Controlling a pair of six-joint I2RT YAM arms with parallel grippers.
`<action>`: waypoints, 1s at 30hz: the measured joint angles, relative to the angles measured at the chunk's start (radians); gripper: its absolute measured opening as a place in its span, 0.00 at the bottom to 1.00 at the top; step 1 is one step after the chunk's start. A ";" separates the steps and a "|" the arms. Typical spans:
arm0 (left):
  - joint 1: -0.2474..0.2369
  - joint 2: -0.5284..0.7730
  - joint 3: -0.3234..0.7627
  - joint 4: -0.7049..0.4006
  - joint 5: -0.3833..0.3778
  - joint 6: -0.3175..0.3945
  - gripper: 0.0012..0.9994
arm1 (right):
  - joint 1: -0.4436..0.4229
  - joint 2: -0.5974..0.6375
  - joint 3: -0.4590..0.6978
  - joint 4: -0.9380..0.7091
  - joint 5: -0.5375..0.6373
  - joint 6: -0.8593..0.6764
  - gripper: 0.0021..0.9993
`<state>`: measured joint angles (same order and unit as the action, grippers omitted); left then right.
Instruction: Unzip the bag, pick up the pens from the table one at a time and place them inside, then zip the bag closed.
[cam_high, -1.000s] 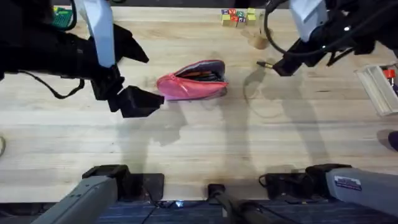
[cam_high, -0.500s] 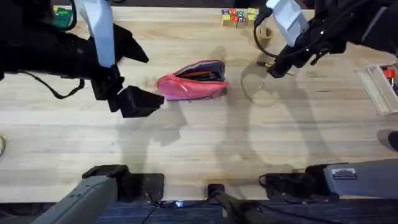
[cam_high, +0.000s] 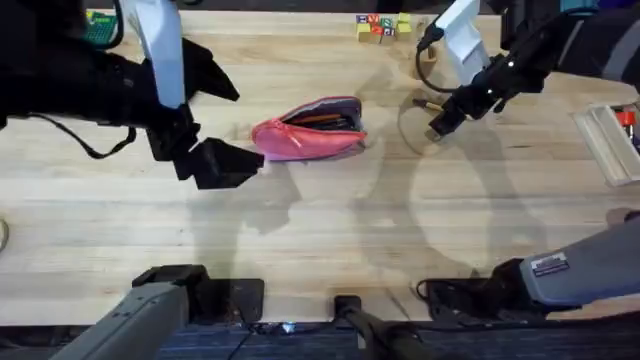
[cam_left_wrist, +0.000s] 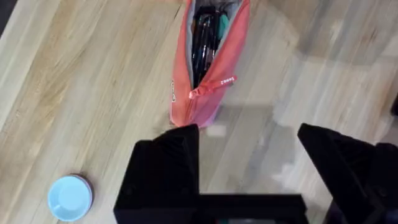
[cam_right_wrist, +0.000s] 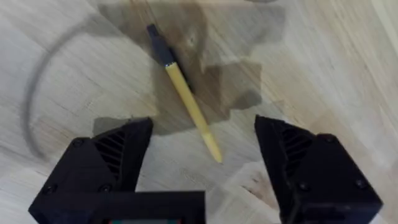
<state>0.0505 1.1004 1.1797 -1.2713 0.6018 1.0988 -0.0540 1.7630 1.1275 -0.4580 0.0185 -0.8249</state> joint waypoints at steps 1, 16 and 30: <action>0.000 0.000 0.000 -0.001 0.000 0.000 0.99 | -0.001 0.005 0.003 -0.003 -0.001 0.000 1.00; 0.000 0.000 0.000 0.000 0.000 0.000 0.99 | -0.027 0.058 0.046 -0.031 -0.106 -0.009 1.00; 0.000 0.000 0.000 0.005 0.000 0.000 0.99 | -0.041 0.090 0.070 -0.105 -0.186 0.028 1.00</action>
<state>0.0505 1.1004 1.1797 -1.2659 0.6018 1.0988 -0.0952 1.8526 1.1976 -0.5634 -0.1678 -0.7973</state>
